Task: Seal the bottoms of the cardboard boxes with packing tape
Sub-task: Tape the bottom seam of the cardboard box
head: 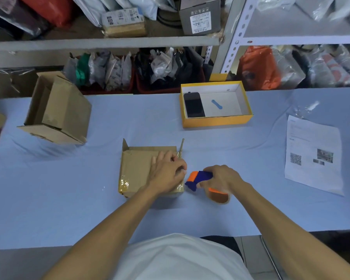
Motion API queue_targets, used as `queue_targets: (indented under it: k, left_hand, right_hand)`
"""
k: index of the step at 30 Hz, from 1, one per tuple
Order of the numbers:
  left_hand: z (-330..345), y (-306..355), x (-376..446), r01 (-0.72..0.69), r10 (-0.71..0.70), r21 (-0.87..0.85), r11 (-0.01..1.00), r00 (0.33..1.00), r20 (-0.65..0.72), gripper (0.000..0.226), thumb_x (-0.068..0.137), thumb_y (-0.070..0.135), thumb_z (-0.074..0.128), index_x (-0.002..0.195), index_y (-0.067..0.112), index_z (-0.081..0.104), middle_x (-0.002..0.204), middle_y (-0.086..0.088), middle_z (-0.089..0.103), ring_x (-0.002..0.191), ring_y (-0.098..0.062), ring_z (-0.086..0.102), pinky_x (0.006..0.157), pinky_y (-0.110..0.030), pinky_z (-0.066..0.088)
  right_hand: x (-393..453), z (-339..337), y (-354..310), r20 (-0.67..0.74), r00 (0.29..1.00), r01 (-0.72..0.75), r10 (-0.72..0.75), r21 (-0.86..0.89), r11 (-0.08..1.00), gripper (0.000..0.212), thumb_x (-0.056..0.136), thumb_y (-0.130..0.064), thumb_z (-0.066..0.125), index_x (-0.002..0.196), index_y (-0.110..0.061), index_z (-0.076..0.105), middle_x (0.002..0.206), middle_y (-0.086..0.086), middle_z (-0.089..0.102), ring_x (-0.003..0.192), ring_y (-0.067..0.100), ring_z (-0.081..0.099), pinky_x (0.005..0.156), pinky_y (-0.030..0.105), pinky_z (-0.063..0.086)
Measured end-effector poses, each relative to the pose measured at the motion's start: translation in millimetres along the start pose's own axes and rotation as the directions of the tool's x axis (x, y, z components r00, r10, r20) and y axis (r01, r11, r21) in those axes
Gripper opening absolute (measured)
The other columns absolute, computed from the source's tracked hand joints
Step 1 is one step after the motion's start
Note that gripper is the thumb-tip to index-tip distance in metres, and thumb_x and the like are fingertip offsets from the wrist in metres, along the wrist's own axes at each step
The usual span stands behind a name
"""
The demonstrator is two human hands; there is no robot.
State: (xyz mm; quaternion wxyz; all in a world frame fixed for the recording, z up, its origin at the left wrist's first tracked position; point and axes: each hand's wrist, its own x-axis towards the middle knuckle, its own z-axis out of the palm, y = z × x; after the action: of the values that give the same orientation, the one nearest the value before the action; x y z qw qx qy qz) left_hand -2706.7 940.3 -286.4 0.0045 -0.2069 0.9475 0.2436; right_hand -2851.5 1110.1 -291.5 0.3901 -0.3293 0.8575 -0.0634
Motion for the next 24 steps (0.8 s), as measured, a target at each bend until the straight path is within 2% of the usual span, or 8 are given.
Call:
queue_targets:
  k: [3,6,9,11,14,20,22,24]
  left_hand:
    - [1.8,-1.4,-0.7,-0.032,0.030,0.083,0.996,0.999,0.023,0.017,0.089,0.040,0.047,0.090,0.033,0.062,0.098,0.013,0.037,0.096,-0.015,0.034,0.080,-0.035,0.026]
    - [0.1,0.6,0.9,-0.050,0.044,0.080,0.996,0.997,0.070,0.017,0.091,0.037,0.045,0.090,0.032,0.061,0.099,0.011,0.036,0.097,-0.017,0.033,0.082,-0.037,0.028]
    - [-8.3,-2.0,-0.6,-0.059,0.065,-0.092,0.994,0.996,0.064,0.012,0.091,0.028,0.055,0.096,0.033,0.064,0.101,0.011,0.042,0.099,-0.013,0.036,0.084,-0.033,0.027]
    - [-13.5,-9.2,-7.3,-0.089,0.098,-0.239,0.967,0.995,0.027,0.012,0.088,0.011,0.060,0.095,0.020,0.066,0.097,0.006,0.052,0.096,-0.016,0.046,0.084,-0.030,0.036]
    - [-15.0,-11.8,-12.2,-0.146,0.158,-0.220,0.964,0.987,0.037,0.009,0.085,0.001,0.059,0.083,0.009,0.063,0.086,-0.002,0.058,0.087,-0.023,0.050,0.083,-0.033,0.041]
    - [-12.8,-7.5,-10.1,-0.079,0.089,-0.196,0.977,0.995,0.040,0.009,0.084,0.003,0.061,0.081,0.009,0.065,0.083,-0.001,0.061,0.085,-0.022,0.051,0.076,-0.027,0.037]
    - [-17.4,-4.8,-8.5,-0.024,0.042,-0.221,0.975,0.996,0.080,0.010,0.085,0.006,0.060,0.083,0.011,0.068,0.084,0.001,0.064,0.086,-0.021,0.055,0.074,-0.026,0.038]
    - [-22.8,-0.4,-8.1,0.074,-0.039,-0.348,0.935,0.994,0.106,0.014,0.088,0.011,0.057,0.090,0.013,0.071,0.087,0.001,0.069,0.085,-0.018,0.061,0.076,-0.028,0.046]
  right_hand:
    - [-7.9,2.6,5.3,-0.061,0.998,-0.021,0.024,0.040,0.999,0.050,0.070,-0.061,0.066,0.114,-0.040,0.055,0.104,-0.013,0.065,0.094,0.015,0.059,0.079,0.034,0.053]
    - [-18.9,-5.9,8.8,-0.192,0.981,-0.006,0.030,0.129,0.992,0.047,0.068,-0.057,0.066,0.110,-0.041,0.055,0.097,-0.015,0.066,0.088,0.013,0.061,0.076,0.034,0.055]
    - [-28.3,-13.5,6.6,-0.304,0.953,0.078,0.000,0.245,0.966,0.044,0.064,-0.057,0.066,0.104,-0.041,0.057,0.090,-0.018,0.067,0.083,0.008,0.062,0.072,0.029,0.054]
    - [-32.4,-13.5,4.3,-0.331,0.943,0.121,-0.019,0.290,0.949,0.045,0.065,-0.057,0.070,0.106,-0.042,0.057,0.092,-0.018,0.067,0.085,0.007,0.063,0.072,0.027,0.053]
    - [-35.1,-10.2,0.9,-0.334,0.941,0.151,-0.044,0.303,0.941,0.045,0.067,-0.054,0.073,0.107,-0.044,0.056,0.094,-0.018,0.067,0.086,0.008,0.063,0.075,0.030,0.056]
    - [-44.3,-1.4,-3.1,-0.356,0.926,0.230,-0.124,0.274,0.934,0.045,0.068,-0.044,0.080,0.100,-0.057,0.051,0.095,-0.018,0.066,0.086,0.008,0.062,0.076,0.033,0.057]
    - [-49.0,-1.5,-3.7,-0.346,0.926,0.259,-0.151,0.290,0.921,0.053,0.069,-0.042,0.084,0.109,-0.058,0.053,0.101,-0.019,0.065,0.092,0.007,0.061,0.080,0.033,0.056]
    - [-52.0,-3.1,-5.0,-0.336,0.921,0.301,-0.198,0.288,0.909,0.061,0.069,-0.042,0.086,0.121,-0.046,0.056,0.108,-0.018,0.063,0.097,0.007,0.060,0.084,0.033,0.055]
